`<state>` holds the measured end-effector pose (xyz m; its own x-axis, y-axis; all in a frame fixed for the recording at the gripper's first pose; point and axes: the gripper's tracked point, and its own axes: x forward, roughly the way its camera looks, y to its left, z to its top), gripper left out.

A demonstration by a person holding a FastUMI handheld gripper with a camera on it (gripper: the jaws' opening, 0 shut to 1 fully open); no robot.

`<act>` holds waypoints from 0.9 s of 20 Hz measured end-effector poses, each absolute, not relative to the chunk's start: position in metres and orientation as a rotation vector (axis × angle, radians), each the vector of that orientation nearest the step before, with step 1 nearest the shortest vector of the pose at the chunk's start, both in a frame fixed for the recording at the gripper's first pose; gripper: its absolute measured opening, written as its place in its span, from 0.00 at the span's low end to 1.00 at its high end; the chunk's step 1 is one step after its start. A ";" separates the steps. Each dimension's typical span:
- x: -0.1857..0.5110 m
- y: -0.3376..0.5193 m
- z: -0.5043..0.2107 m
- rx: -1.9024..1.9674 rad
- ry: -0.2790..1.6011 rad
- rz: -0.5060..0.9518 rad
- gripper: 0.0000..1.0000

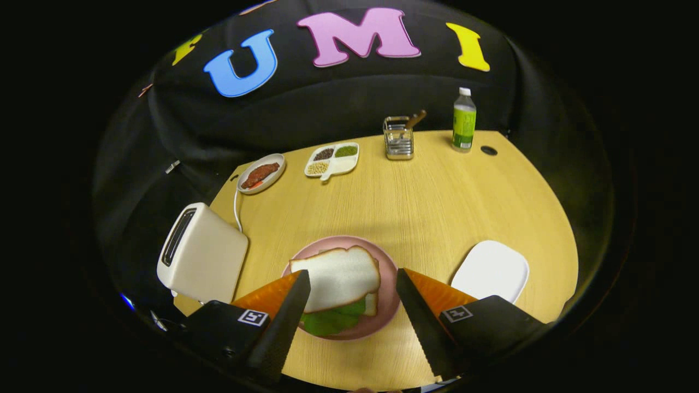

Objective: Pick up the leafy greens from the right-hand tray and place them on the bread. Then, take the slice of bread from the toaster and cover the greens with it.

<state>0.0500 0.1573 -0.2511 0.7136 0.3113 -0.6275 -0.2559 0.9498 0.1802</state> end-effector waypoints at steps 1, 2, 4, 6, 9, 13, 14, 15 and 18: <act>0.050 0.158 -0.233 0.064 0.657 0.321 0.99; 0.049 0.160 -0.215 0.048 0.607 0.327 0.99; 0.046 0.163 -0.179 0.028 0.510 0.338 0.99; 0.042 0.162 -0.147 0.014 0.426 0.327 0.99; 0.037 0.153 -0.093 -0.005 0.280 0.287 0.99; 0.024 0.136 -0.022 0.017 0.080 0.235 0.99; 0.019 0.126 -0.007 0.009 0.031 0.210 0.98; 0.013 0.116 0.006 0.007 -0.006 0.184 0.98; -0.012 0.097 0.025 0.018 -0.059 0.133 0.98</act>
<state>-0.0118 0.0975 0.0250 0.9895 0.1317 0.0598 -0.1328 0.9911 0.0138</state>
